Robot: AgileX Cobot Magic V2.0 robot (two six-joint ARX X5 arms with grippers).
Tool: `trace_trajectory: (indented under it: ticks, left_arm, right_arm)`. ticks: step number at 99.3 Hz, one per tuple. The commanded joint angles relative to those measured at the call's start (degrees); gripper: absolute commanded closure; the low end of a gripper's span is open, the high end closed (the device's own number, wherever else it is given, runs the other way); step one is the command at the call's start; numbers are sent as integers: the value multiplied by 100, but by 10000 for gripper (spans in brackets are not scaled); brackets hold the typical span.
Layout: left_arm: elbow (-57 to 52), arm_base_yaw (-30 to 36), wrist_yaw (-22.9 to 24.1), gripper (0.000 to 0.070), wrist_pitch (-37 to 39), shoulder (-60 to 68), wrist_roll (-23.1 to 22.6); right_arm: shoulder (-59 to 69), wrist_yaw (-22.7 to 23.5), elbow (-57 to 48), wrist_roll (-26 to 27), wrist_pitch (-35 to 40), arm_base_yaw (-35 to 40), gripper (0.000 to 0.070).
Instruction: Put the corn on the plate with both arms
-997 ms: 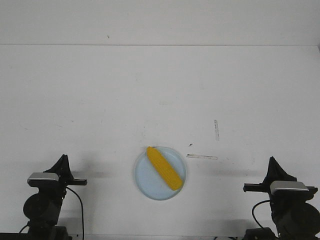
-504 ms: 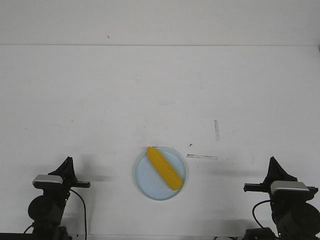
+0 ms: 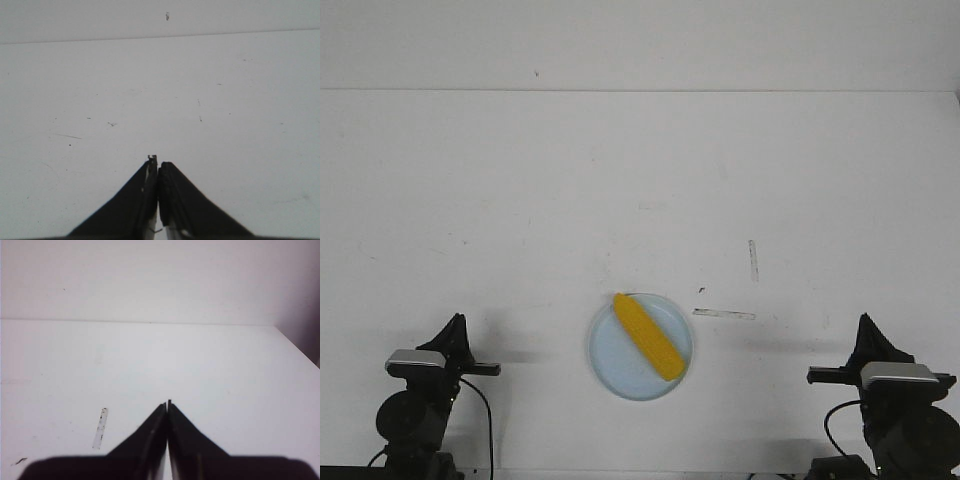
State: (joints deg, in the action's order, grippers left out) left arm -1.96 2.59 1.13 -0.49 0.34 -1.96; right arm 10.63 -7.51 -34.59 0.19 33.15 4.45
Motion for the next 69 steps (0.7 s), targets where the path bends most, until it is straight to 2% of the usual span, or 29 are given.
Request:
trace_trajectory:
  ticks: [1,17,38,57,69]
  left_arm:
    - [118,-4,-22,700,57,-15,26]
    - [118,-4,-22,700,57,-15,26]
    - [118,-7,-22,700,57,-15,26]
    - [118,-4,-22,700,57,-15,26]
    - [118,-7,-22,700,57,-15,26]
  right_arm:
    - [-15,0,-24,-26,-61,9,700]
    - [-13,-11,-17,-120,-114,-2,700]
    - [-50,83,575,-262,-704,-387,700]
    - [-116,761,1296,-216,-1075,-890,700]
    - [-334,879,1902,-195,-1668,-1003,700]
